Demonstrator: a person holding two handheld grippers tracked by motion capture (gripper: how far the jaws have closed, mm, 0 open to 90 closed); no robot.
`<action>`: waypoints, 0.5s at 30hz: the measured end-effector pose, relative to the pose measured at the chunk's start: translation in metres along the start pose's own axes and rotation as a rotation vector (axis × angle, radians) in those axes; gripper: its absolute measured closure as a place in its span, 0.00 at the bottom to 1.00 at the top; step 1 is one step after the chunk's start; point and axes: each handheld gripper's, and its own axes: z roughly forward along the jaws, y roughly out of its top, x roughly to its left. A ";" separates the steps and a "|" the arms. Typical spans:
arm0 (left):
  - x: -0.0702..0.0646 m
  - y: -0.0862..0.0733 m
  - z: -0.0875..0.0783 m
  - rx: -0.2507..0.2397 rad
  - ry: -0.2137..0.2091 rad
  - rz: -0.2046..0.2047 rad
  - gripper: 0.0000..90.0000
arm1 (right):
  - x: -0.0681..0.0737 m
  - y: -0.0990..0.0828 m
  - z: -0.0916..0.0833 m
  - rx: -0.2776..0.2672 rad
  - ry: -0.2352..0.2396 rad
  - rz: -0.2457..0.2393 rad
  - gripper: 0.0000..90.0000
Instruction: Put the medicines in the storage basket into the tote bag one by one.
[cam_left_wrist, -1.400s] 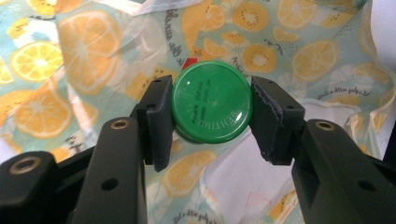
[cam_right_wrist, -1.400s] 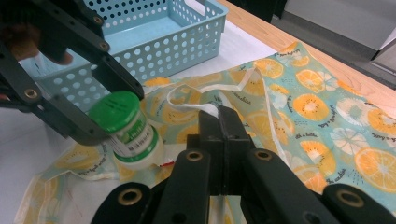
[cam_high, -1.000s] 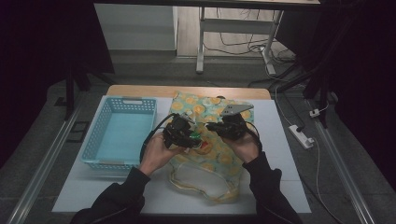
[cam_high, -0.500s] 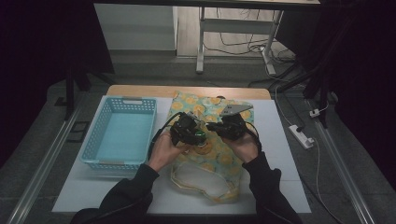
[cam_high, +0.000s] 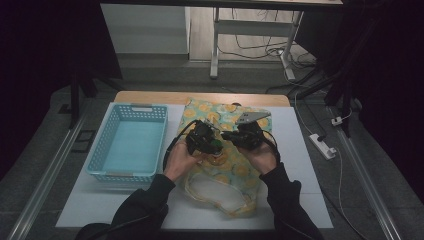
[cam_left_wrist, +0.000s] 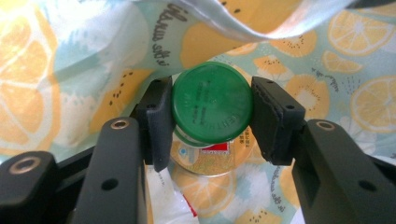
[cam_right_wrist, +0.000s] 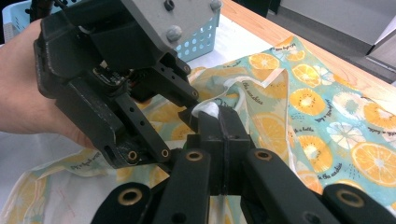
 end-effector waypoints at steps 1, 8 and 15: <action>0.000 0.000 0.000 0.000 -0.004 -0.001 0.57 | 0.000 0.000 0.000 0.000 0.000 0.000 1.00; 0.000 -0.001 -0.005 -0.040 -0.011 -0.018 0.47 | 0.000 0.000 0.000 -0.004 0.004 0.001 1.00; -0.009 -0.004 -0.014 -0.036 -0.025 0.017 0.28 | 0.000 0.000 -0.001 -0.006 0.005 0.002 1.00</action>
